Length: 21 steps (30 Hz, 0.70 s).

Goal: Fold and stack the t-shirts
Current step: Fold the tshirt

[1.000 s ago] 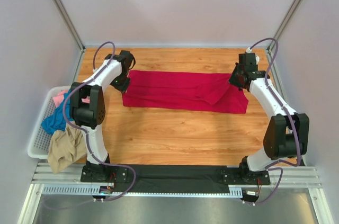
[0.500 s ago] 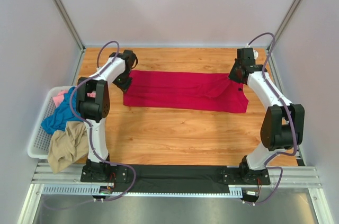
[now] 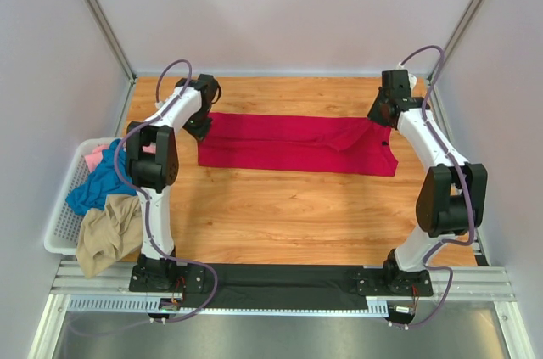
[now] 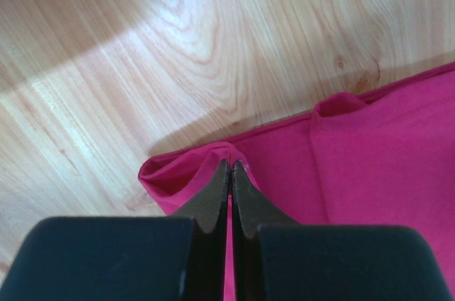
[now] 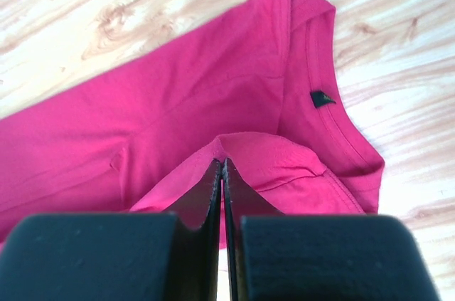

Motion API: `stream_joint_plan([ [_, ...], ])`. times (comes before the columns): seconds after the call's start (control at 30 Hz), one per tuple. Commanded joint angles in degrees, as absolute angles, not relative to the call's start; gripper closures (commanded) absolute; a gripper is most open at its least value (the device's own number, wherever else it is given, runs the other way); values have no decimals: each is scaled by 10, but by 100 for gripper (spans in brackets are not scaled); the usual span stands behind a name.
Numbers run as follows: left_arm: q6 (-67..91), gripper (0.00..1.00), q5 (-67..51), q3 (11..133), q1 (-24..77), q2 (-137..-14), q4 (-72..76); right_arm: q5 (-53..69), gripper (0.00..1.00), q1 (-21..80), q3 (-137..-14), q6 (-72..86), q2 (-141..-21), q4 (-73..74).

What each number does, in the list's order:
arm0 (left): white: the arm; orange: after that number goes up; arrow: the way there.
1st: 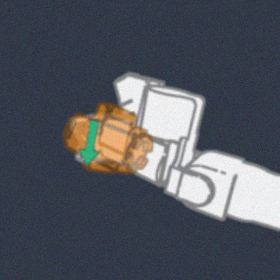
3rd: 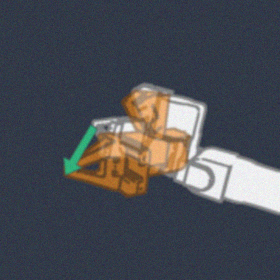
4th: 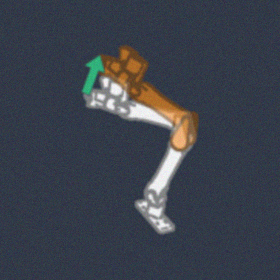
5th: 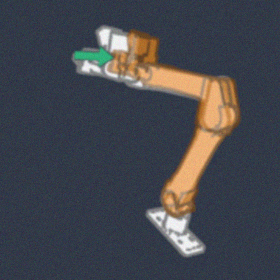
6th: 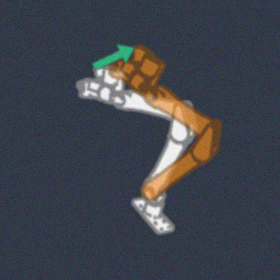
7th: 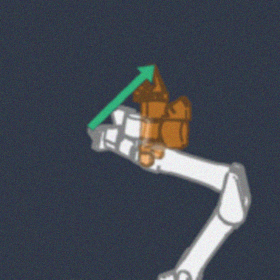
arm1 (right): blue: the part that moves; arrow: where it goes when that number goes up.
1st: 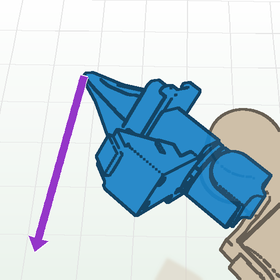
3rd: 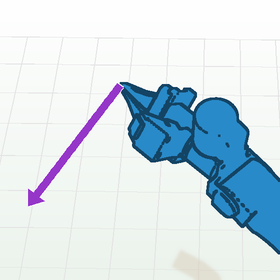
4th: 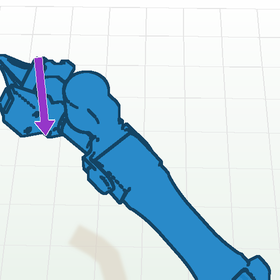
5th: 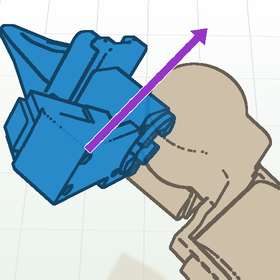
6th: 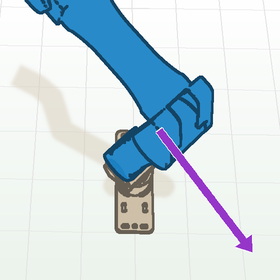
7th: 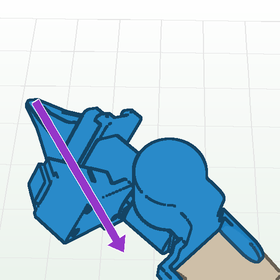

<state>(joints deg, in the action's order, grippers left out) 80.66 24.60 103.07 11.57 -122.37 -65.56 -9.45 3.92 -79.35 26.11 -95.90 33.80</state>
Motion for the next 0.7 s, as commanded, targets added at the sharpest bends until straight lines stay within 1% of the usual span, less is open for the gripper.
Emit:
stream_joint_plan([
  [0.0,800,100,269,1055,112,-1241,-676,-103,100,35,-825,263,-976,333],
  [0.17,782,100,265,1067,110,-1258,-668,-101,100,35,-824,270,-993,325],
  [0.33,753,99,247,1075,109,-1257,-628,-101,100,35,-834,276,-1018,334],
  [0.4,744,91,246,1077,109,-1254,-621,-114,100,34,-838,284,-1024,341],
  [0.43,742,80,248,1076,109,-1251,-620,-119,100,35,-841,286,-1030,343],
  [0.53,733,64,255,1075,109,-1238,-620,-123,98,34,-852,295,-1043,345],
  [0.67,721,60,261,1065,109,-1214,-615,-91,94,29,-874,308,-1068,347],
])
